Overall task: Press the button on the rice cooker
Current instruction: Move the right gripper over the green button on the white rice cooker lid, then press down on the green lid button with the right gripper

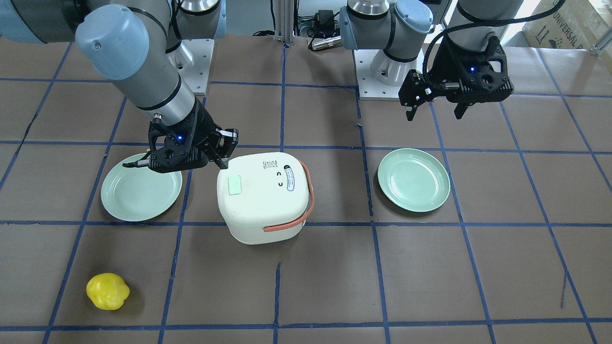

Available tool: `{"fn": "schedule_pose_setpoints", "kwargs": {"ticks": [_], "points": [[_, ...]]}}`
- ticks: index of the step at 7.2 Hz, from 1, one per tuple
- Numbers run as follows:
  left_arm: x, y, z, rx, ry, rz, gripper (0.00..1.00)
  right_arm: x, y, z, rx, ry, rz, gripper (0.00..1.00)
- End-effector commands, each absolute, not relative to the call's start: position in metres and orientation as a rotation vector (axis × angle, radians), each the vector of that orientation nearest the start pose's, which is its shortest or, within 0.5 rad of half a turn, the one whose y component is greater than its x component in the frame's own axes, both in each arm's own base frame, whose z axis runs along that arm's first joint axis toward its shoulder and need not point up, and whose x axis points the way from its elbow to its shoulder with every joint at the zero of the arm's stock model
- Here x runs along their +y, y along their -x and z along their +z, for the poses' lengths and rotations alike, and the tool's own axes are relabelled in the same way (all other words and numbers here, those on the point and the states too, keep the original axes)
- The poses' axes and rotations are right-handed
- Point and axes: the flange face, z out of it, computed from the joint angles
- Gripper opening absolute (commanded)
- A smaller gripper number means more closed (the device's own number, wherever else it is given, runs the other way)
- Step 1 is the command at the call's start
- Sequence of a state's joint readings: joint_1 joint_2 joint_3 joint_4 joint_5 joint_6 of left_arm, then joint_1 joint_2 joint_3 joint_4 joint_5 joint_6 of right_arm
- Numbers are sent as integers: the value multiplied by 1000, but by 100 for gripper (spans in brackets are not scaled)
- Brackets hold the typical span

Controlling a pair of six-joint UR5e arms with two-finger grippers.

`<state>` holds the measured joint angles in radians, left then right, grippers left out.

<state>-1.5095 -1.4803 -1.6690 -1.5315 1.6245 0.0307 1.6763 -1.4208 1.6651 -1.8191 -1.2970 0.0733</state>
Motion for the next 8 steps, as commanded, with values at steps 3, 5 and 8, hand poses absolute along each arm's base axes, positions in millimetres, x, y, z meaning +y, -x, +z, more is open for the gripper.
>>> {"fn": "schedule_pose_setpoints", "kwargs": {"ticks": [3, 5, 8], "points": [[-464, 100, 487, 3086, 49, -46, 100, -539, -219, 380, 2867, 51, 1, 9], [-464, 100, 487, 3086, 49, -46, 100, -544, -230, 373, 2865, 80, -32, 9], [-464, 100, 487, 3086, 49, -46, 100, -547, -235, 367, 2862, 99, -43, 9]]}}
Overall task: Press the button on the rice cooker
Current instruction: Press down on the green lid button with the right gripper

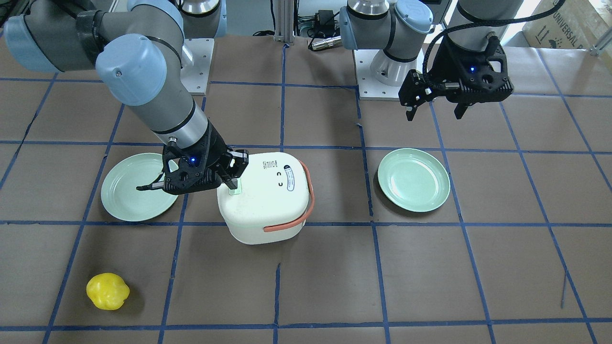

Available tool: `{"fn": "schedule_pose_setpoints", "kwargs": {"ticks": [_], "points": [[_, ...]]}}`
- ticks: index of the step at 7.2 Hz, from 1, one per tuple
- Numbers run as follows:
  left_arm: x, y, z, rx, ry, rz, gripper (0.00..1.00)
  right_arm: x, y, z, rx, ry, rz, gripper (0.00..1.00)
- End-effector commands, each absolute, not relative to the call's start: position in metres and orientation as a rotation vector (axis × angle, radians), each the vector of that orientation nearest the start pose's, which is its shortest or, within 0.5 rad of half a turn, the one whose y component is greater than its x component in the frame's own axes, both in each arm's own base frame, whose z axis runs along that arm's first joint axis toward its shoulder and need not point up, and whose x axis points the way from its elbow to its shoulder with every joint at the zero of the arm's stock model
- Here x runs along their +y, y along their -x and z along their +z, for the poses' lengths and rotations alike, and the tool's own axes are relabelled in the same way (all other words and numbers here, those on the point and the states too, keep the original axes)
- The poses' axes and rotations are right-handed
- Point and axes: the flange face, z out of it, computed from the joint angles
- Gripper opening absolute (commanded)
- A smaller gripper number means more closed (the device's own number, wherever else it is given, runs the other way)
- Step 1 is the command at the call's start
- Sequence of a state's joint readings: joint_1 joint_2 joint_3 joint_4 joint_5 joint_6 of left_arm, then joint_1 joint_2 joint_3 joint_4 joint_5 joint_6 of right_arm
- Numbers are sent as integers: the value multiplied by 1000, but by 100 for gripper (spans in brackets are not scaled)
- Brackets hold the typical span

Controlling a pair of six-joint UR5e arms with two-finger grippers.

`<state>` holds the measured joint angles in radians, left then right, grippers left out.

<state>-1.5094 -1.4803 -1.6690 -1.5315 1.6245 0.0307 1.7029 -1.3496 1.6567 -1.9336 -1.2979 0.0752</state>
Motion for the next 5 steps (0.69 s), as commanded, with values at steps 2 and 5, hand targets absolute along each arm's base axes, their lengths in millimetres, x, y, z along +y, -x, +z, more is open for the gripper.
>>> {"fn": "schedule_pose_setpoints", "kwargs": {"ticks": [2, 5], "points": [[-464, 100, 487, 3086, 49, -46, 100, -551, -236, 361, 2862, 106, -46, 9], [-464, 100, 487, 3086, 49, -46, 100, -554, -236, 356, 2860, 106, -46, 9]]}}
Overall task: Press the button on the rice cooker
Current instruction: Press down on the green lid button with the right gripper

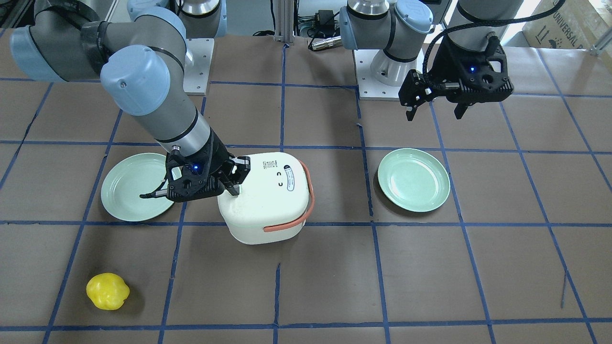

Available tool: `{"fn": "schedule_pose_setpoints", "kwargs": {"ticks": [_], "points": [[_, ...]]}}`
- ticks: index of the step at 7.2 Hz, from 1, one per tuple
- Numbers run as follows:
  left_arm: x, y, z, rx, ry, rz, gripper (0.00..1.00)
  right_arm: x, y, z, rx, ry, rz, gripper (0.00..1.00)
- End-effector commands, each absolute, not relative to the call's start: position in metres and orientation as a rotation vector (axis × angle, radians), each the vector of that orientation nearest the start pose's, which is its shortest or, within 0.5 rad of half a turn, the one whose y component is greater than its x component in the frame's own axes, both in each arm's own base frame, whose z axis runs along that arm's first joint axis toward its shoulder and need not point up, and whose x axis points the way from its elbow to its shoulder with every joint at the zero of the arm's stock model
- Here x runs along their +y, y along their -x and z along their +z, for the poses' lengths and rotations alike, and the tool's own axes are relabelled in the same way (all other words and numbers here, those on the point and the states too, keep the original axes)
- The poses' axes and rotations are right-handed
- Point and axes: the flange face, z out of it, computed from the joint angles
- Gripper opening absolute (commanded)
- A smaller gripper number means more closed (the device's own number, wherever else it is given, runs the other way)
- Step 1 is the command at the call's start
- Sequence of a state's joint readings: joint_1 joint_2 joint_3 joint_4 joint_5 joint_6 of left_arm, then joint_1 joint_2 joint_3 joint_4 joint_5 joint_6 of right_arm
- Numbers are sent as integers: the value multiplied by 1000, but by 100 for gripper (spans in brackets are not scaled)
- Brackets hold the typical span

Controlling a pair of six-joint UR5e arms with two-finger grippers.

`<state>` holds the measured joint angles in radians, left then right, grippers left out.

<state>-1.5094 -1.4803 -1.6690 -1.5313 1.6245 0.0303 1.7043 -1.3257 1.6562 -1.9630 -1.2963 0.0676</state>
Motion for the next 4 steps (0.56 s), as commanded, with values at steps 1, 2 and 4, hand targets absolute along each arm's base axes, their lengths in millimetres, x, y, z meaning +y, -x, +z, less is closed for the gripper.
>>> {"fn": "schedule_pose_setpoints", "kwargs": {"ticks": [1, 2, 4], "points": [[-464, 100, 487, 3086, 49, -46, 100, -555, -236, 355, 2860, 107, -50, 9], [-463, 100, 487, 3086, 49, -48, 100, -555, -236, 355, 2860, 109, -50, 9], [-464, 100, 487, 3086, 49, -46, 100, -557, -236, 351, 2860, 108, -46, 9]]}}
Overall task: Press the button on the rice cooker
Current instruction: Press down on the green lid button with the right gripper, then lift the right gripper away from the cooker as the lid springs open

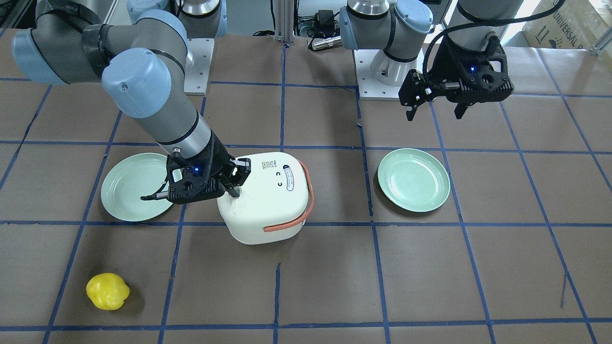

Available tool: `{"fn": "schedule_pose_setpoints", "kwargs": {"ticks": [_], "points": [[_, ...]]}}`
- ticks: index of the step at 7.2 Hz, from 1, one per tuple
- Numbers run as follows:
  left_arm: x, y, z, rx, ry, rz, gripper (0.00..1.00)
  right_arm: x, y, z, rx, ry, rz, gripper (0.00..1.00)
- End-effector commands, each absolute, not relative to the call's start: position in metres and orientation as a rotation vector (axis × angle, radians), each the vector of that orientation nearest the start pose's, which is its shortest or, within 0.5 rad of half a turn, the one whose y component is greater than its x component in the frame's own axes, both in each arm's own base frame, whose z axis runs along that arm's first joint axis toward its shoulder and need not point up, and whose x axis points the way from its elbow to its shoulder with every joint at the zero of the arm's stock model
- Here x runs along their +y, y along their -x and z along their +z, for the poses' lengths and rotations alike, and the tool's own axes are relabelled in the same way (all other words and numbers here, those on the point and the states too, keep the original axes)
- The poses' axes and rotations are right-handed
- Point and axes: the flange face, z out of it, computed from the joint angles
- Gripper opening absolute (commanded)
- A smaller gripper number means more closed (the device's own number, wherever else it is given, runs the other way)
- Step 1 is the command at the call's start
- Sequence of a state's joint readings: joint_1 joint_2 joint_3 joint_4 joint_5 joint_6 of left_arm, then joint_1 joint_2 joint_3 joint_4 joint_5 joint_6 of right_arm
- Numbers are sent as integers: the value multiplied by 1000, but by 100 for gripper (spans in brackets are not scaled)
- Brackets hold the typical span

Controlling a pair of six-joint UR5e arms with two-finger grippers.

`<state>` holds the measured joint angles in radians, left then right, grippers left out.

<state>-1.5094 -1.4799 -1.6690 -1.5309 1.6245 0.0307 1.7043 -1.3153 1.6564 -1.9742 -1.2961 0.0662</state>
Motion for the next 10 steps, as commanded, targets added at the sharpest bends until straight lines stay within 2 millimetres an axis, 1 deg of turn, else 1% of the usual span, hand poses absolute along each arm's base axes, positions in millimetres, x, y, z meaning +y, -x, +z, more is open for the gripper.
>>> {"fn": "schedule_pose_setpoints", "kwargs": {"ticks": [1, 3, 5, 6, 7, 8, 9, 10], "points": [[-464, 100, 487, 3086, 49, -46, 100, -557, -236, 351, 2860, 106, -46, 9], [-464, 100, 487, 3086, 49, -46, 100, -554, -234, 360, 2861, 102, -61, 9], [-463, 100, 486, 3086, 49, -43, 100, -544, -233, 383, 2859, 91, -96, 11], [-464, 100, 487, 3086, 49, -46, 100, -529, -232, 399, 2862, 92, -66, 12], [-464, 100, 487, 3086, 49, -46, 100, -518, -229, 417, 2860, 88, -87, 19], [-464, 100, 487, 3086, 49, -46, 100, -513, -228, 430, 2864, 92, -121, 49], [-464, 100, 487, 3086, 49, -46, 100, -505, -223, 447, 2871, 90, -171, 94], [-464, 100, 487, 3086, 49, -46, 100, -500, -213, 462, 2871, 69, -216, 99]]}}
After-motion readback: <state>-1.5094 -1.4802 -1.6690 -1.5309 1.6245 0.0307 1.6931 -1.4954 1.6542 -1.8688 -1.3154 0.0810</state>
